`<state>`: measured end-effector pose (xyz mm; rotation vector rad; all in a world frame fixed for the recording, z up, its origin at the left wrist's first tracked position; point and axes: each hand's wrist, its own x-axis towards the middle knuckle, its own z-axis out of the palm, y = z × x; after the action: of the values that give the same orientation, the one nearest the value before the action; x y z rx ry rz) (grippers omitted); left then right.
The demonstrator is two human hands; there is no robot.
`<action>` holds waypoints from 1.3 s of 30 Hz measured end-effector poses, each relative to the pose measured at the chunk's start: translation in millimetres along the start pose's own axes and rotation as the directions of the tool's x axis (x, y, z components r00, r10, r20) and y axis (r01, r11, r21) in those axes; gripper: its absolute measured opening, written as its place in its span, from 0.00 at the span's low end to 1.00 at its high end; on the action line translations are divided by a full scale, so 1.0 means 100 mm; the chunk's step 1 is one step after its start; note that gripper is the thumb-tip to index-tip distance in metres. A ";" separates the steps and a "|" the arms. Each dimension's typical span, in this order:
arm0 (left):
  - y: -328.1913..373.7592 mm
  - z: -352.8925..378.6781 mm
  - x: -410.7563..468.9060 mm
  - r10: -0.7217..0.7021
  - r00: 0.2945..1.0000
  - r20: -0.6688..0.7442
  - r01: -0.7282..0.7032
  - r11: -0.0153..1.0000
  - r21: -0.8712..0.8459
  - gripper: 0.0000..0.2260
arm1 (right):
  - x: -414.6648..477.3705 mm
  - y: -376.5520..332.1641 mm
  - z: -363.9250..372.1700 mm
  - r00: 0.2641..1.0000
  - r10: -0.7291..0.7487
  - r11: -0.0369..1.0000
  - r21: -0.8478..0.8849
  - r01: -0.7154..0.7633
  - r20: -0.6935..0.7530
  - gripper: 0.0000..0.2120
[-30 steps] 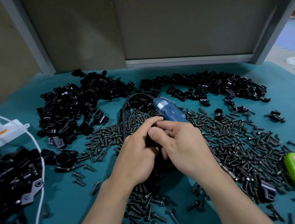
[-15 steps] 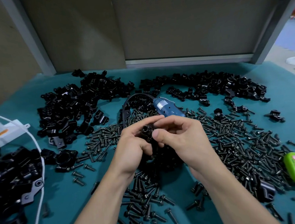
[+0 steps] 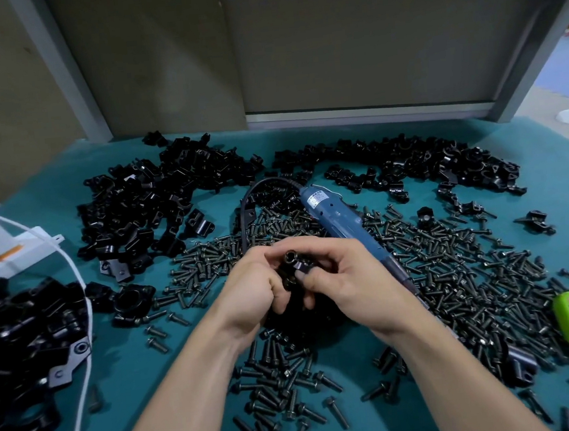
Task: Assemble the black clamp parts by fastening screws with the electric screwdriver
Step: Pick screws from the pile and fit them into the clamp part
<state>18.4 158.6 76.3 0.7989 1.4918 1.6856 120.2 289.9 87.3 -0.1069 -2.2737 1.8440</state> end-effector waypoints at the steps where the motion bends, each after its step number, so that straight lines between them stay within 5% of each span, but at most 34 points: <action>1: 0.00 -0.01 -0.01 0.000 1.000 0.018 0.000 1.000 -0.013 0.25 | -0.01 -0.01 -0.04 0.998 0.009 1.000 0.012 -0.010 0.067 0.23; 5: 0.02 -0.07 -0.03 -0.014 0.999 0.041 0.014 1.000 0.002 0.25 | -0.05 -0.03 -0.15 0.978 0.005 0.989 0.146 -0.036 0.206 0.24; 12: 0.02 -0.06 -0.03 -0.004 1.000 0.026 0.004 1.000 0.014 0.32 | 0.00 0.00 -0.08 0.998 -0.026 0.987 0.158 0.035 -0.060 0.20; 19: 0.01 0.03 -0.03 -0.036 0.999 -0.032 0.034 0.998 -0.058 0.32 | 0.02 0.01 -0.12 0.996 -0.074 0.994 -0.081 0.070 -0.052 0.17; 25: -0.07 -0.01 0.03 -0.112 0.977 -0.182 0.081 0.982 -0.170 0.37 | 0.01 0.04 -0.14 0.995 -0.054 0.999 -0.001 0.054 -0.081 0.21; 33: -0.09 0.08 0.05 -0.009 0.931 -0.364 0.015 1.000 0.016 0.14 | 0.02 0.10 -0.05 0.925 -0.043 0.972 -0.230 -0.049 -0.377 0.19; 39: -0.08 0.11 0.05 -0.036 0.985 -0.169 0.027 0.998 -0.056 0.22 | 0.02 0.11 0.03 0.898 -0.106 0.906 -0.413 -0.089 -0.426 0.22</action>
<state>26.0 169.0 69.3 0.6126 1.5577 1.7994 116.7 289.6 76.2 -0.5260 -2.2775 1.1298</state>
